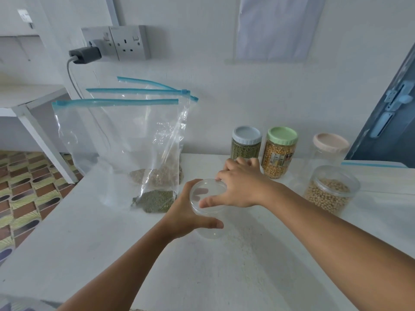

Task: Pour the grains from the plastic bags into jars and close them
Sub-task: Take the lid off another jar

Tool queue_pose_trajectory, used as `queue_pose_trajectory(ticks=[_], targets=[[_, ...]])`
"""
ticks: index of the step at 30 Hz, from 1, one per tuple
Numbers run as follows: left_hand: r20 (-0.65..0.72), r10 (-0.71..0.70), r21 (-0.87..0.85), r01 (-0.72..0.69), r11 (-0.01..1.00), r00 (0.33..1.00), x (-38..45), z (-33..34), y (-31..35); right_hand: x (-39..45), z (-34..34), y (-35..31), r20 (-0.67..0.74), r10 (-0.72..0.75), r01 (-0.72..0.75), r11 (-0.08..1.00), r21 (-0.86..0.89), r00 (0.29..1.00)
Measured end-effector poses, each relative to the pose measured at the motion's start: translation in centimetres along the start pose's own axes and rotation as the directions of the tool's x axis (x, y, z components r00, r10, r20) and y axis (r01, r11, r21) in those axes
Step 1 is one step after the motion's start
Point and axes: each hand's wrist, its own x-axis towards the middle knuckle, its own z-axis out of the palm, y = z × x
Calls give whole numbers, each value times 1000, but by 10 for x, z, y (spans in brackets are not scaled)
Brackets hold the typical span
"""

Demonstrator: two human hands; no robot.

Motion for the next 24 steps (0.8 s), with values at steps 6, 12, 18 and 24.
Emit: queue_pose_trajectory(ticks=[6,12,18,24], targets=[[5,3,41,-3,999,1000,4,0,-3,3,8,-3,-15,-9,8,999,-39,1000],[-28,48,52,-46,998,998,1,5,2,-1,10,-11,-60,-40,36,997,-71,997],[-24,28,36,-27,999,999,1,4,1,5,-12,1,164,-90,91,996,-1,982],[-10,7,55,-7,998,1000,1,4,0,2,-2,-20,6,-64,64,993,-97,998]])
